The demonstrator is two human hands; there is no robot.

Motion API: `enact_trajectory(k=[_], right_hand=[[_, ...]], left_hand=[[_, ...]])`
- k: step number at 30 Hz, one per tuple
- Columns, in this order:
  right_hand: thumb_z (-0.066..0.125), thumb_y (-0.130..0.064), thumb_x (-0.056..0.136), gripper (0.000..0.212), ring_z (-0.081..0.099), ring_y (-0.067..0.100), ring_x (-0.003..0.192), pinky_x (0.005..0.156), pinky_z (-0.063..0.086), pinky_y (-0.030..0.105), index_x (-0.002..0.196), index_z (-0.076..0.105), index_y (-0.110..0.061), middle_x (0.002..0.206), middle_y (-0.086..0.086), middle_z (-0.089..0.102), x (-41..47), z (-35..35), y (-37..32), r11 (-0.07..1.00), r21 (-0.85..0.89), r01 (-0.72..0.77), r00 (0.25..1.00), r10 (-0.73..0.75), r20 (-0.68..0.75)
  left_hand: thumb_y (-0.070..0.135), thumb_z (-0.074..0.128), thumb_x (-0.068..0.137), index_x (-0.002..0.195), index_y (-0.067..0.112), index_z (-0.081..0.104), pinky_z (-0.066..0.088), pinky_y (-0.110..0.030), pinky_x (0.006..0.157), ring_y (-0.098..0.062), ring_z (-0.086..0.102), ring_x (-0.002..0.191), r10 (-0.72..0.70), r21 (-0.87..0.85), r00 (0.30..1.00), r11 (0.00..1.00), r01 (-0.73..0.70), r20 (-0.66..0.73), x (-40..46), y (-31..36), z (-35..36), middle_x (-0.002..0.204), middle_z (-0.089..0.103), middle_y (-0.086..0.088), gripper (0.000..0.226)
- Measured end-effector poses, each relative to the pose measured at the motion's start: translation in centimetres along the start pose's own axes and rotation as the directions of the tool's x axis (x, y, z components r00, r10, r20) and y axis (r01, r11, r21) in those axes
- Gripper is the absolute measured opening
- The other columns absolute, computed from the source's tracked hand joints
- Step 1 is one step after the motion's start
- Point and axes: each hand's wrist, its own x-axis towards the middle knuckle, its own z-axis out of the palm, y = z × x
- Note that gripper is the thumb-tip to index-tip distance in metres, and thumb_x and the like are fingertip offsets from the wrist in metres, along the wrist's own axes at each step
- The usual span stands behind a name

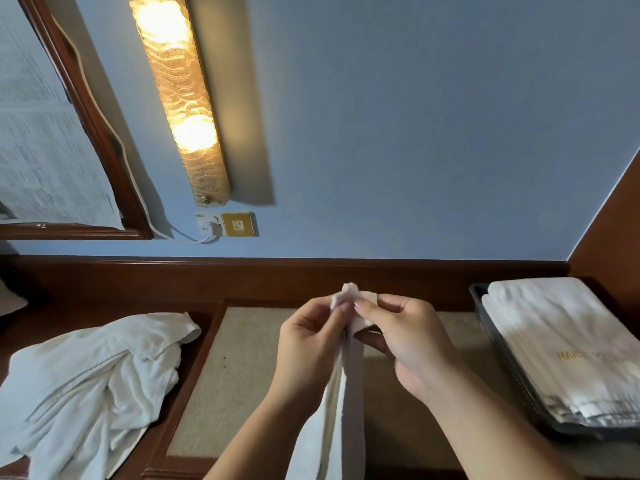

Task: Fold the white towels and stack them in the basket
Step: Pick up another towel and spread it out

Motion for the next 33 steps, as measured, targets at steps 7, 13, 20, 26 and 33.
enact_trajectory(k=[7, 13, 20, 26, 33], right_hand=[[0.084, -0.027, 0.083, 0.031, 0.078, 0.013, 0.092, 0.082, 0.065, 0.039, 0.111, 0.074, -0.021, 0.095, -0.007, 0.08, -0.9, -1.6, -0.2, 0.992, 0.009, 0.128, 0.991, -0.127, -0.035], [0.067, -0.003, 0.098, 0.029, 0.073, 0.018, 0.112, 0.099, 0.059, 0.041, 0.116, 0.08, -0.022, 0.113, -0.003, 0.079, -1.1, -3.4, -0.3, 0.977, -0.006, 0.213, 0.944, -0.204, 0.26], [0.081, -0.022, 0.087, 0.015, 0.077, 0.017, 0.096, 0.083, 0.065, 0.04, 0.103, 0.079, -0.022, 0.098, -0.007, 0.08, -0.2, -4.1, -0.7, 0.859, -0.188, 0.477, 0.862, -0.414, 0.293], [0.081, -0.031, 0.089, 0.018, 0.068, 0.008, 0.102, 0.084, 0.056, 0.019, 0.106, 0.076, -0.034, 0.106, -0.013, 0.068, 1.1, -3.9, -1.6, 0.708, -0.361, 0.607, 0.793, -0.506, 0.34], [0.07, -0.043, 0.096, 0.02, 0.067, 0.0, 0.102, 0.092, 0.056, 0.028, 0.113, 0.078, -0.036, 0.104, -0.02, 0.072, 1.8, -2.4, -4.3, 0.626, -0.48, 0.615, 0.777, -0.377, 0.503]], left_hand=[[0.033, 0.065, 0.098, 0.105, 0.031, 0.081, 0.058, -0.029, 0.088, -0.009, 0.07, 0.104, 0.229, 0.333, 0.973, 0.916, -0.223, 0.021, -1.1, 0.5, 1.5, 0.106, 0.073, 0.012, 0.017], [0.039, 0.061, 0.097, 0.113, 0.034, 0.078, 0.054, -0.022, 0.075, -0.008, 0.063, 0.1, 0.258, 0.427, 0.966, 0.87, -0.246, 0.031, -1.4, 1.0, 1.1, 0.101, 0.063, 0.016, 0.025], [0.035, 0.059, 0.1, 0.116, 0.027, 0.079, 0.049, -0.016, 0.071, -0.01, 0.058, 0.094, 0.313, 0.548, 0.941, 0.769, -0.329, 0.126, -1.9, 1.8, 1.0, 0.096, 0.055, 0.017, 0.027], [0.034, 0.061, 0.103, 0.105, 0.025, 0.078, 0.055, -0.038, 0.08, -0.019, 0.06, 0.093, 0.256, 0.414, 0.949, 0.855, -0.312, 0.186, -2.5, 2.3, 0.8, 0.098, 0.057, -0.002, 0.02], [0.019, 0.071, 0.097, 0.138, 0.023, 0.06, 0.058, -0.023, 0.082, -0.009, 0.072, 0.098, 0.343, 0.469, 0.939, 0.831, -0.3, -0.006, -1.8, 2.5, 0.6, 0.1, 0.073, 0.006, 0.043]])
